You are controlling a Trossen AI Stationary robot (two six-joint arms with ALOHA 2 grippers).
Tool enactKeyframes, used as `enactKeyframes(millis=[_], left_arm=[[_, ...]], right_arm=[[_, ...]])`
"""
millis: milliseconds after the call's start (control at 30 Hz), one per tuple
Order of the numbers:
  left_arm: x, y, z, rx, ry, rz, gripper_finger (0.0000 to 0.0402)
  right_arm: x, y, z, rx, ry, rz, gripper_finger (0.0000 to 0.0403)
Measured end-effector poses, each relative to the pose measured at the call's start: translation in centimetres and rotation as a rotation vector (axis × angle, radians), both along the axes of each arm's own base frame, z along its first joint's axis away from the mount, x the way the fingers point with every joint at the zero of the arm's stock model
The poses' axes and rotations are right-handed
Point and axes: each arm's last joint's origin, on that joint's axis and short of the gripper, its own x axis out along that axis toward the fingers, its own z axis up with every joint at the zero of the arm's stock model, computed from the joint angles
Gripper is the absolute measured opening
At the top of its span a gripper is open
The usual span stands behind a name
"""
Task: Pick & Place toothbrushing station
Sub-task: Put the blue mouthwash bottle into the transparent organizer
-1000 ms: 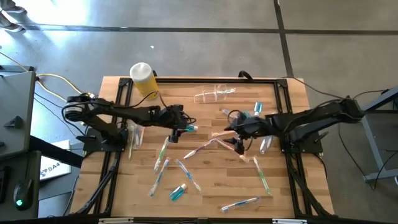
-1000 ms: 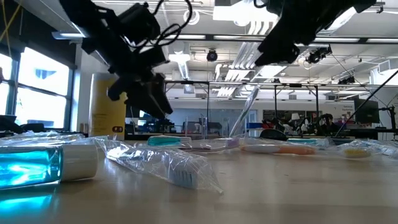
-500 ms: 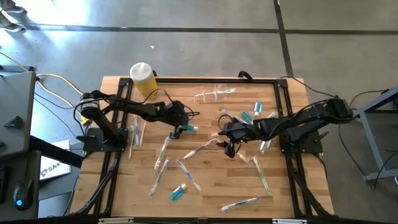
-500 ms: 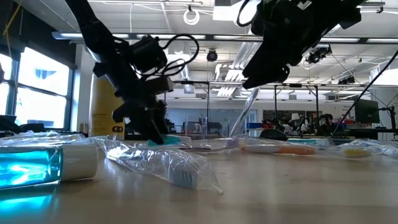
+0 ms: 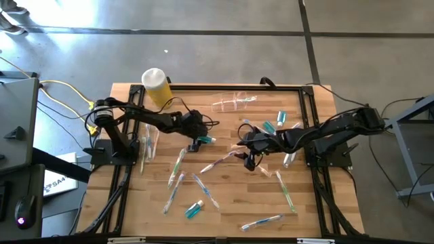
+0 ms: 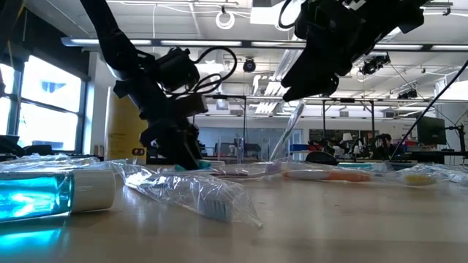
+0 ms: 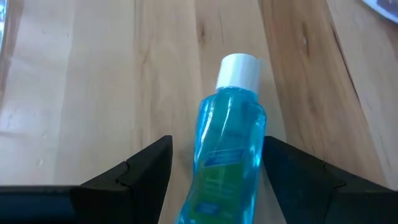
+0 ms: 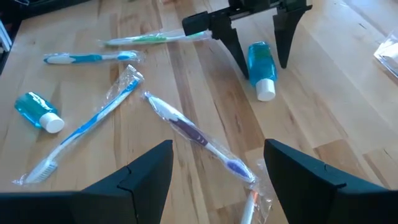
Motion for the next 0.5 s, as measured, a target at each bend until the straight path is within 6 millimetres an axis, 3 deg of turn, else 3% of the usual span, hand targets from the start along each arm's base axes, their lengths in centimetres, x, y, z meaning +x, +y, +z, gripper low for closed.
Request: enactKeyframes(millis=[167,500], left_arm=[[-0.1,0.0,-0.1,-0.026,0.007,0.030,0.0226],[-0.1,0.0,-0.2,-0.035,0.018,0.050,0.0082]], right_arm=[[0.0,0.0,0.0,-0.002,0.001,0.002,0.0243],[0.4,0.0,-1.3,-0.014,0.054,-0.003,0.0243]])
